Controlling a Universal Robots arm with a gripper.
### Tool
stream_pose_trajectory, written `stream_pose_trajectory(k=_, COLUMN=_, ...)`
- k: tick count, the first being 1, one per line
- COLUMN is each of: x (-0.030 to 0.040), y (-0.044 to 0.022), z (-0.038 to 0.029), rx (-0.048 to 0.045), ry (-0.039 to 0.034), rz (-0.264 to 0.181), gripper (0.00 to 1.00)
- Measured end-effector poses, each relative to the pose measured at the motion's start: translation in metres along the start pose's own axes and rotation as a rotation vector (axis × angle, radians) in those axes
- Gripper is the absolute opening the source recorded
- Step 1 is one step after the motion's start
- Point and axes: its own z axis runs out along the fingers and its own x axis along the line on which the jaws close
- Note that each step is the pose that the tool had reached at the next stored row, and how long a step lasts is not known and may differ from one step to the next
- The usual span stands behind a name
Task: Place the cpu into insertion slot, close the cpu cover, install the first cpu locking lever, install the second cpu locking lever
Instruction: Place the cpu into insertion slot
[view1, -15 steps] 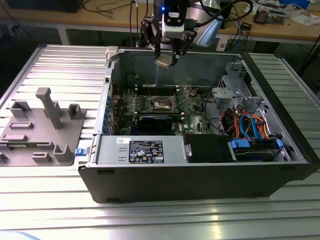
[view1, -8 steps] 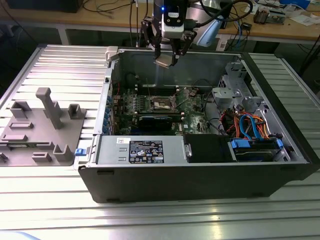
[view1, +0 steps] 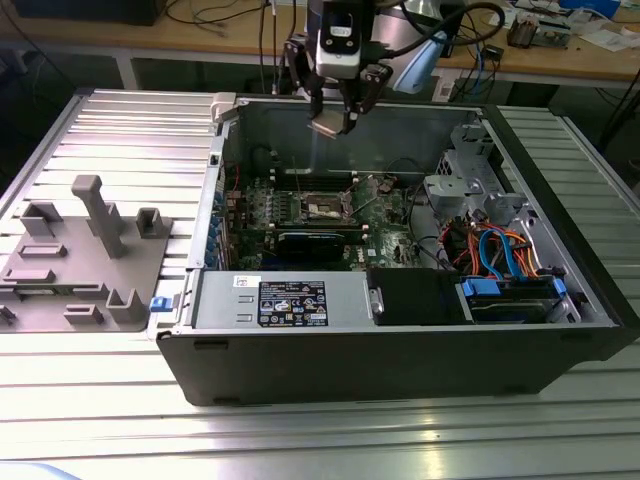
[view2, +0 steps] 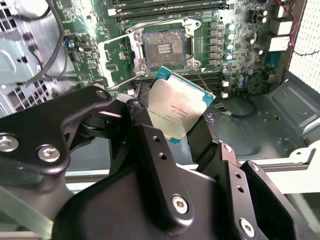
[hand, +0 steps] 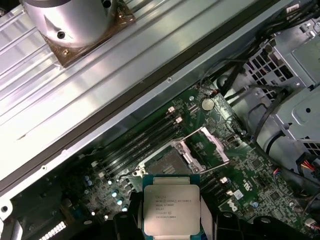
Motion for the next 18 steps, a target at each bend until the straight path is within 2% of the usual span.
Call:
stream_pose_trajectory(k=5, x=0.0, y=-0.0002, z=0.0016, rx=0.0006, ry=-0.0035, rz=0.037, gripper=0.55)
stream_pose_trajectory(k=13, x=0.0, y=-0.0001, z=0.0018, rx=0.0004, ry=-0.0037, rz=0.039, gripper=0.55)
stream_pose_trajectory(k=18, x=-0.0001, y=-0.0002, z=0.0033, rx=-0.0003, ry=-0.0099, rz=0.115, gripper=0.55)
